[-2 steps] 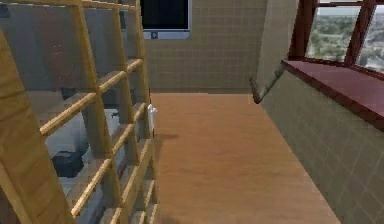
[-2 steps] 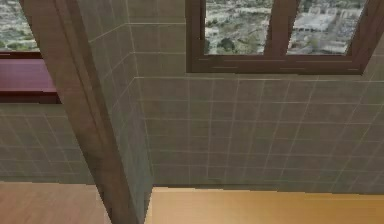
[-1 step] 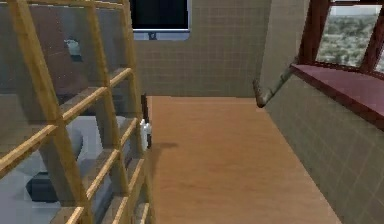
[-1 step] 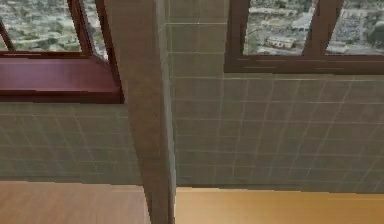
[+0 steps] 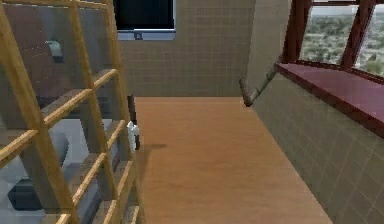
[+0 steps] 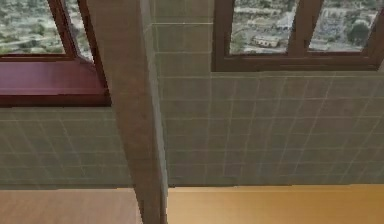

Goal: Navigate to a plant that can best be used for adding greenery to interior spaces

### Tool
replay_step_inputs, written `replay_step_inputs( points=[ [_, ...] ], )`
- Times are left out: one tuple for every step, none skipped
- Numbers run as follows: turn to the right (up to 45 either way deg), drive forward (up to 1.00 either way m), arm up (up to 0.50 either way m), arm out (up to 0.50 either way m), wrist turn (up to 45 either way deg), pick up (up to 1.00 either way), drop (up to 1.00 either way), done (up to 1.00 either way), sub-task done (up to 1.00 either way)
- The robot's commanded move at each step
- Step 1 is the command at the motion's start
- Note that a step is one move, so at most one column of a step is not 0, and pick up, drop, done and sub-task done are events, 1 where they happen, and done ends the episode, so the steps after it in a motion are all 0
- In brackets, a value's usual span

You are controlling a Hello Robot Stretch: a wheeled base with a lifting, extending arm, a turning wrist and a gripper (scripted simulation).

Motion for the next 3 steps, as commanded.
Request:
replay_step_inputs(
  points=[
    [0.0, 1.0, 0.0, 0.0, 0.0, 0.0, 0.0, 0.0, 0.0],
    [6.0, 0.0, 0.0, 0.0, 0.0, 0.0, 0.0, 0.0, 0.0],
    [0.0, 0.15, 0.0, 0.0, 0.0, 0.0, 0.0, 0.0, 0.0]
  ],
)
